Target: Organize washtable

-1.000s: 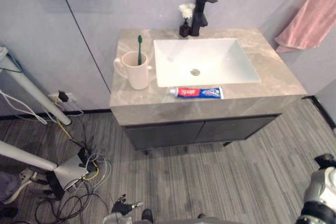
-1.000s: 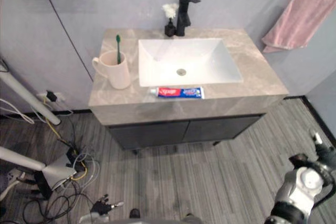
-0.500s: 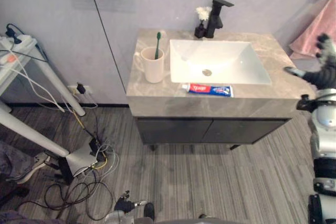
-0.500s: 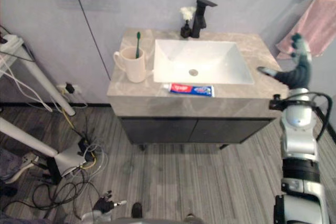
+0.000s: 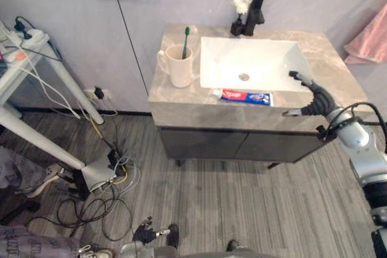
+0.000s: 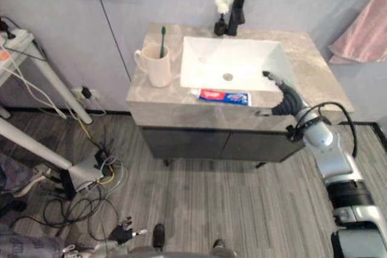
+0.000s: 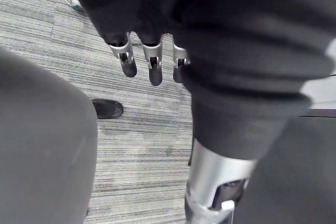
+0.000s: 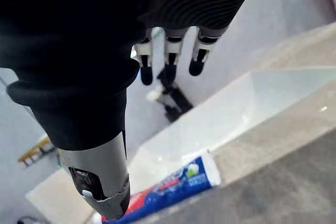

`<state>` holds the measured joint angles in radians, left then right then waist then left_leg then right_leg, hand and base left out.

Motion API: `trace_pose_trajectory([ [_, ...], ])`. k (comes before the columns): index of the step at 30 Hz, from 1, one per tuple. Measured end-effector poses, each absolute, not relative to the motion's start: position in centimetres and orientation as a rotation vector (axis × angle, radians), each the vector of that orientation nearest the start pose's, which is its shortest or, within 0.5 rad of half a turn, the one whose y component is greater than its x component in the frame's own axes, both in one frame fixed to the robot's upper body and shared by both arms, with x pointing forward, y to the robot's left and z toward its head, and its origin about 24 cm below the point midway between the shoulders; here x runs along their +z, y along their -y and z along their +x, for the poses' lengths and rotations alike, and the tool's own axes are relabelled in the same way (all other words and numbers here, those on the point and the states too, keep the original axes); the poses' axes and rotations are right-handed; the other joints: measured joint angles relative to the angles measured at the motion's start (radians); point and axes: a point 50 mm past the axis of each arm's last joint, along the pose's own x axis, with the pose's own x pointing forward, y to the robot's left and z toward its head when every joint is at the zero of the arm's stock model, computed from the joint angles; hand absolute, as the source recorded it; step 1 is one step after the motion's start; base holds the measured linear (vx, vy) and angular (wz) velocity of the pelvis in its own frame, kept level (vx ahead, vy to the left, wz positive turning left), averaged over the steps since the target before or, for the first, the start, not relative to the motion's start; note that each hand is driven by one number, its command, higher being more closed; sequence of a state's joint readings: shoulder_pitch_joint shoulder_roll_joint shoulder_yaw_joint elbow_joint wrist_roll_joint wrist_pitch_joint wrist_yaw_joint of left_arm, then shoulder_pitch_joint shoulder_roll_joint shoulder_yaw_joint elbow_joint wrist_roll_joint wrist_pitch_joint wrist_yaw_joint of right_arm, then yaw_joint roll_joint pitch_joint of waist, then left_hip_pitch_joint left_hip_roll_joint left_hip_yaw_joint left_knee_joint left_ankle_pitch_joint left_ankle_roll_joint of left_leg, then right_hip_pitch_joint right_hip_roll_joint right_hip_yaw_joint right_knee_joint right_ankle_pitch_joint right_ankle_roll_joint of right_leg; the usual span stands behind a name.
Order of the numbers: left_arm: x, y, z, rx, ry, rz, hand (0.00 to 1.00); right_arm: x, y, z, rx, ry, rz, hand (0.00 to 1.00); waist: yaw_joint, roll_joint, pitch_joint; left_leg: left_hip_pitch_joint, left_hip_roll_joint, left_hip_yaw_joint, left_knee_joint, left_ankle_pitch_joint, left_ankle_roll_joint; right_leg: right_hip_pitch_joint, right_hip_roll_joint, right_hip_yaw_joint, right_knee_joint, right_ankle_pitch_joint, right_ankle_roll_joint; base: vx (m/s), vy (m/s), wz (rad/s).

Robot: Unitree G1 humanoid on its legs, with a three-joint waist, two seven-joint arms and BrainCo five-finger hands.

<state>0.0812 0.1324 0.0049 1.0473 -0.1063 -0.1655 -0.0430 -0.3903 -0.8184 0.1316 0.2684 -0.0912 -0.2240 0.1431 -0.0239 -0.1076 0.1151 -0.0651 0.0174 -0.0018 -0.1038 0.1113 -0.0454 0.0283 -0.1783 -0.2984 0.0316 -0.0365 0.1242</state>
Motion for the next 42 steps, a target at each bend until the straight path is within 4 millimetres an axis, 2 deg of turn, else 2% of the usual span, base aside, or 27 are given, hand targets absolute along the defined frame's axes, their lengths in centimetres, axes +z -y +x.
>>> trace_pose_trajectory([
  [9, -14.8, -20.4, 11.7, 0.114, -0.908, 0.0, 0.0, 17.4, 24.3, 33.2, 0.24, 0.28, -1.003, 0.0, 0.024, -0.015, 0.016, -0.035, 0.003, -0.024, -0.001, 0.01, -0.001, -0.031, 0.005, -0.003, 0.001, 0.015, -0.003, -0.04, 0.0, 0.02],
  [13, -14.3, -20.5, 12.4, 0.114, -0.868, 0.001, 0.0, 18.1, 24.3, 33.4, 0.233, 0.298, -1.015, 0.0, 0.038, -0.023, 0.041, -0.061, 0.006, -0.027, -0.001, 0.01, -0.008, -0.055, 0.008, -0.004, 0.002, 0.03, -0.006, -0.08, 0.013, 0.02],
  [19, -14.0, -20.7, 12.9, 0.126, -0.845, -0.006, 0.0, 18.6, 23.6, 33.8, 0.253, 0.313, -1.033, 0.0, 0.038, -0.034, 0.068, -0.08, 0.007, -0.043, -0.001, 0.013, -0.011, -0.068, 0.012, -0.008, 0.002, 0.03, -0.006, -0.03, 0.004, 0.03],
  [24, -13.7, -20.9, 13.5, 0.13, -0.82, 0.003, 0.0, 19.9, 25.2, 34.5, 0.182, 0.296, -1.069, 0.0, 0.039, -0.044, 0.094, -0.1, 0.006, -0.044, 0.0, 0.025, -0.006, -0.089, 0.012, -0.007, 0.0, 0.03, -0.006, 0.0, 0.0, 0.0],
  [33, -13.4, -21.2, 14.1, 0.147, -0.797, 0.005, 0.0, 22.2, 25.7, 35.2, 0.103, 0.333, -1.096, 0.0, 0.04, -0.052, 0.126, -0.102, 0.005, -0.046, 0.0, 0.034, 0.001, -0.091, 0.012, -0.005, 0.0, 0.031, -0.007, 0.02, -0.001, 0.01],
  [42, -13.1, -21.1, 14.5, 0.15, -0.766, -0.001, 0.0, 22.4, 26.1, 35.4, 0.068, 0.331, -1.091, 0.0, 0.04, -0.045, 0.152, -0.119, 0.017, -0.05, -0.001, 0.035, -0.01, -0.107, 0.024, -0.003, 0.002, 0.037, -0.012, -0.04, -0.008, -0.01],
])
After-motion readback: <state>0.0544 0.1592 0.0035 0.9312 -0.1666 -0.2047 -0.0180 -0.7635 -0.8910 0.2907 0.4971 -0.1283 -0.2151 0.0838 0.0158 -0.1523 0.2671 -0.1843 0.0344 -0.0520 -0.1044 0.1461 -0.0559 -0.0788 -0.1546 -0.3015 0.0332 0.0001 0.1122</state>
